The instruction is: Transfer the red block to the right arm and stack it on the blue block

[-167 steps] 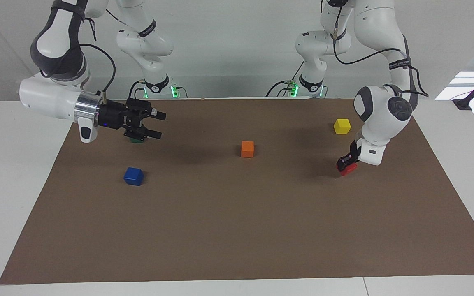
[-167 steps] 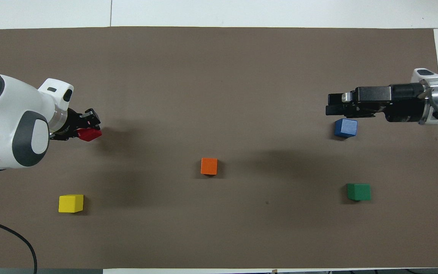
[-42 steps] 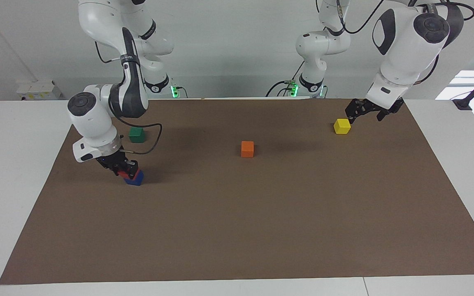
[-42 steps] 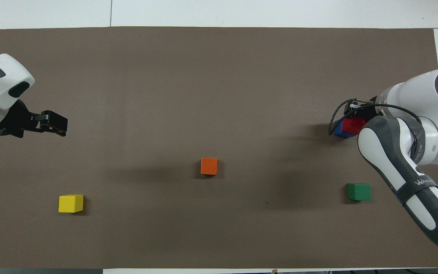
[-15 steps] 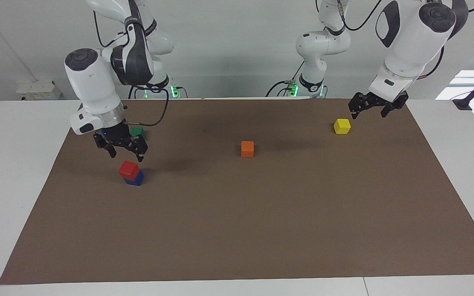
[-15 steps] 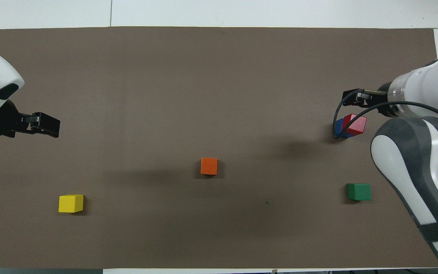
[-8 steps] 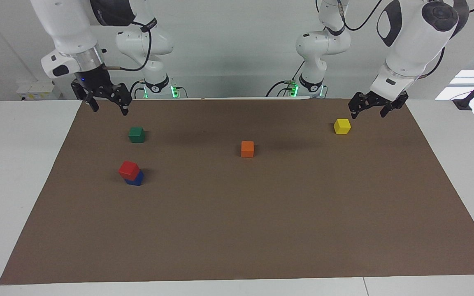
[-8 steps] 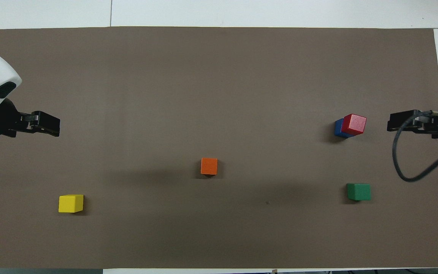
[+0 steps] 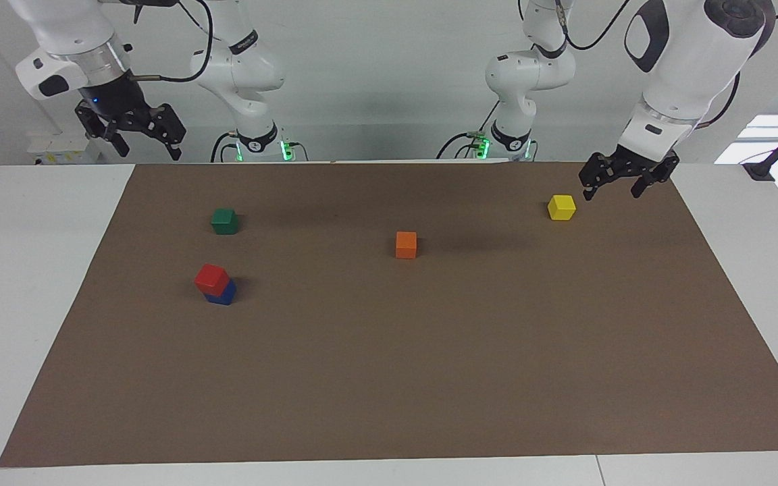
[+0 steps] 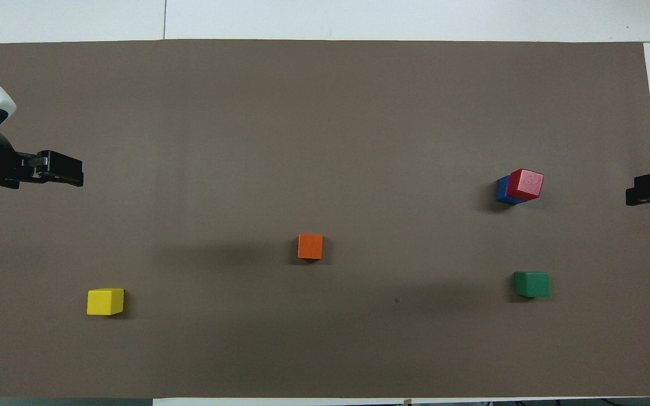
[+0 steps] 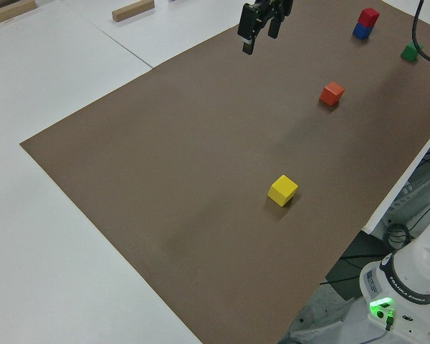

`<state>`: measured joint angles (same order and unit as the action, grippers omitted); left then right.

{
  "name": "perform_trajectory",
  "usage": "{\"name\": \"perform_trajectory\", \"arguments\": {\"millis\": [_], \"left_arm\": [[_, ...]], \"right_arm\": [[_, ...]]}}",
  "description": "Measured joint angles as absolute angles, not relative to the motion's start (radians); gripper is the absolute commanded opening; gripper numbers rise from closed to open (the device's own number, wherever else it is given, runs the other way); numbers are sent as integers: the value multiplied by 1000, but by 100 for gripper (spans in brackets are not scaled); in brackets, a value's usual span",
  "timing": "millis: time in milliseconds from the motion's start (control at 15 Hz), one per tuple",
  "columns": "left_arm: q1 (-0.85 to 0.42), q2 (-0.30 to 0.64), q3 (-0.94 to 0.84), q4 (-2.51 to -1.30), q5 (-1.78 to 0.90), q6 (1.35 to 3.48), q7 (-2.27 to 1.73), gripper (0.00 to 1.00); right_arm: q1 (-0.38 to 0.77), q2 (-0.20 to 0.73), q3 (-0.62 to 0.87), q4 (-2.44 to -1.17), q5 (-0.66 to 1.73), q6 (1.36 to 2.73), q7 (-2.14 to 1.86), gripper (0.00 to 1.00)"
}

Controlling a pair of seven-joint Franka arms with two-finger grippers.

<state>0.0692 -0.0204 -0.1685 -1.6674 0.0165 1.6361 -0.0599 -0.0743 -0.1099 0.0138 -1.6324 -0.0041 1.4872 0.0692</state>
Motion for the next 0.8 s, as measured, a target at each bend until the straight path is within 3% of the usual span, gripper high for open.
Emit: {"name": "perform_trajectory", "arguments": {"millis": [467,800], "left_arm": [[69,-21,-168,-1668,16,1636,-60,100],[74,-21,-155,-1669,16,1636,-60,100]], "right_arm": [[-80,-41,13,-1545,-4,1412,69,100],[-103,-11,13,-1530,-4,1447,69,100]]}}
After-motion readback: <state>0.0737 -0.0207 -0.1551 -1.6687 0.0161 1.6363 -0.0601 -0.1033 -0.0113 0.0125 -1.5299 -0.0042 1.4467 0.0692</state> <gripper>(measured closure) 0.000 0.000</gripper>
